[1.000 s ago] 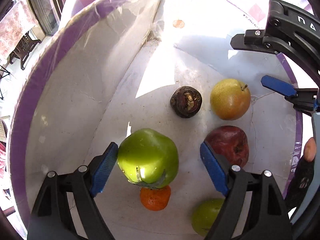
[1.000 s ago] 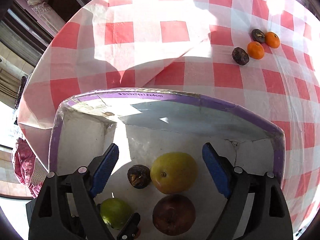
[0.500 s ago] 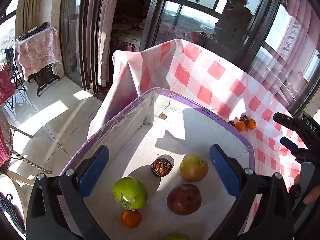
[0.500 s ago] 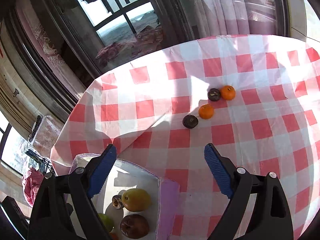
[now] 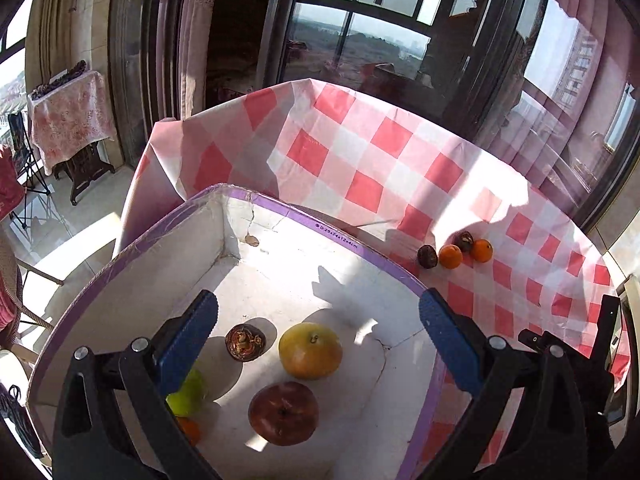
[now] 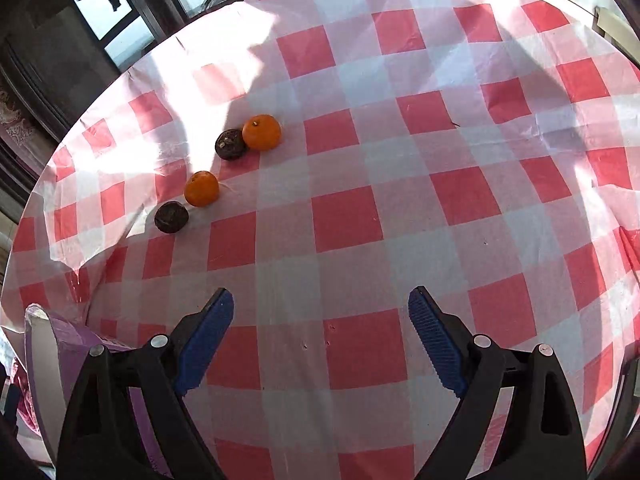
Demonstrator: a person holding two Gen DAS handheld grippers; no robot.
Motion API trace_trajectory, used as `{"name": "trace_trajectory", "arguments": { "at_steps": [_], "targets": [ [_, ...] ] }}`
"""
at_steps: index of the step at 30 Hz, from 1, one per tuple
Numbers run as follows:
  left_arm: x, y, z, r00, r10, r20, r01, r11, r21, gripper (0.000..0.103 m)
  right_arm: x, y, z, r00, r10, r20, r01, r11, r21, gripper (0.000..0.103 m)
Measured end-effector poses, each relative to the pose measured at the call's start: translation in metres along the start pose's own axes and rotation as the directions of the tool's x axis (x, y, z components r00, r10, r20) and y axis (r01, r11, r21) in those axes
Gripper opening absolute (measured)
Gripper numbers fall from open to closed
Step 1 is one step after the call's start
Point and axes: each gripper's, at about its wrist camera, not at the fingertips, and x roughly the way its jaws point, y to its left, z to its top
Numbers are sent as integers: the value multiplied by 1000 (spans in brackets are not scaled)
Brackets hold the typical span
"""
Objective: Organize fruits
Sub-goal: 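Grasp a mandarin with the right gripper while the left grasps a dark dried fruit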
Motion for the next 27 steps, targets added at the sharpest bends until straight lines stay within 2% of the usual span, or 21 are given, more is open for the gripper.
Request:
{"name": "trace_trajectory", "arguments": {
  "at_steps": [5,12,16,18,23,25,26,27],
  "targets": [
    [14,-54,8,1000,-3,-4,4,996,93,101,42,-6,15,999,-2,-40,-2,993,-121,87],
    [46,-143,20,999,-28,-15,31,977,210,101,97,24,70,999,34,15,-27,943,-333,86],
    [82,-173,27,996,43,-82,-23,972,234,101,123,46,106,995,77,57,-46,907,-419,82],
    [102,-180,30,989,68,-135,-38,976,216,101,134,56,119,994,85,73,-43,891,-451,77],
    [144,-193,27,962,176,-207,-127,964,232,101,146,71,129,989,104,105,-35,857,-514,79],
    [162,-200,23,946,231,-226,-168,948,270,101,143,72,126,985,114,131,-26,843,-537,70],
    [171,-204,21,936,263,-236,-191,938,291,101,141,72,125,983,116,144,-19,839,-544,58],
    [179,-207,19,925,294,-240,-214,927,309,101,140,71,124,981,124,147,-23,835,-549,51]
  ]
}}
